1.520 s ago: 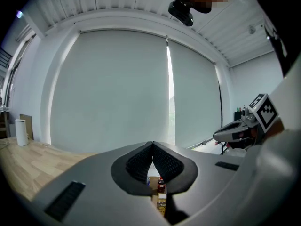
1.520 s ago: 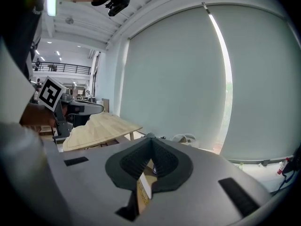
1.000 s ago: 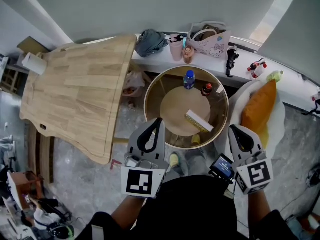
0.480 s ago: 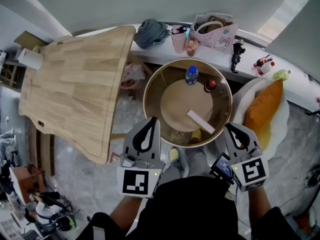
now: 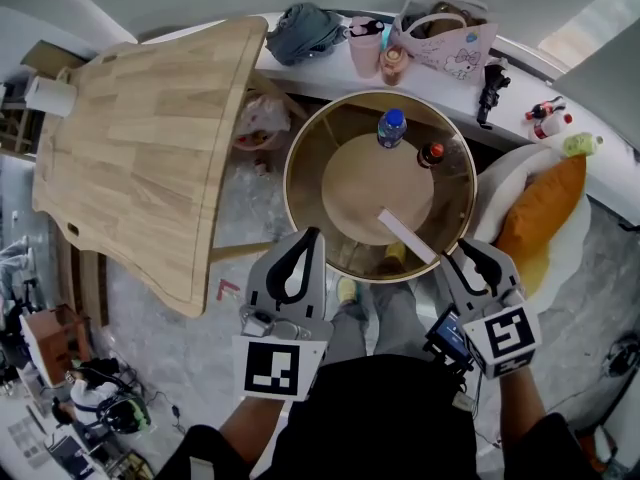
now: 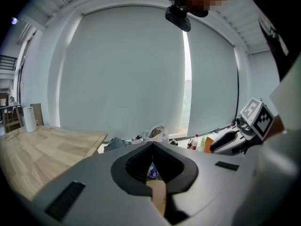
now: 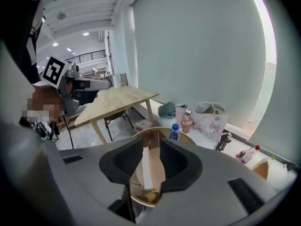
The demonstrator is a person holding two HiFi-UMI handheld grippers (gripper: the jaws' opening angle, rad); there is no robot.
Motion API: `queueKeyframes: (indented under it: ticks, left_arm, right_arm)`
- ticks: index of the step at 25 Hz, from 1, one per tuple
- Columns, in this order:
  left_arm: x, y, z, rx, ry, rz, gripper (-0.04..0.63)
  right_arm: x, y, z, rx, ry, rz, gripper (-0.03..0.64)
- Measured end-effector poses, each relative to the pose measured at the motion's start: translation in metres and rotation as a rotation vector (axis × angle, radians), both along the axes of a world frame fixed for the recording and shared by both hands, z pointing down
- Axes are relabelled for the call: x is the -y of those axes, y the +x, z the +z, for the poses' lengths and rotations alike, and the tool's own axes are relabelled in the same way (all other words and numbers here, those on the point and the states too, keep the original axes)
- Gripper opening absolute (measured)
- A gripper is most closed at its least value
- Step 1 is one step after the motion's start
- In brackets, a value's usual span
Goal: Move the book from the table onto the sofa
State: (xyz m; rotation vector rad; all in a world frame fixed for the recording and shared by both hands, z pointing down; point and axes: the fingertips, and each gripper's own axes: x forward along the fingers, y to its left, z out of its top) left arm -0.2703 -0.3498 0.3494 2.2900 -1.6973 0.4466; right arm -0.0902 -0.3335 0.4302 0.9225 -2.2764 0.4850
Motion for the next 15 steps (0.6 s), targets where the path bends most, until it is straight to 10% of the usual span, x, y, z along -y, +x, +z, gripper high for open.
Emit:
queueKeyframes:
  ticks: [15]
  left_arm:
    - [0.011,0.012,0.07,-0.04,-0.106,-0.015,0.006]
  right_arm:
    - [0.002,-0.022,0.085,-0.077,-0.118,-0.14,0.202]
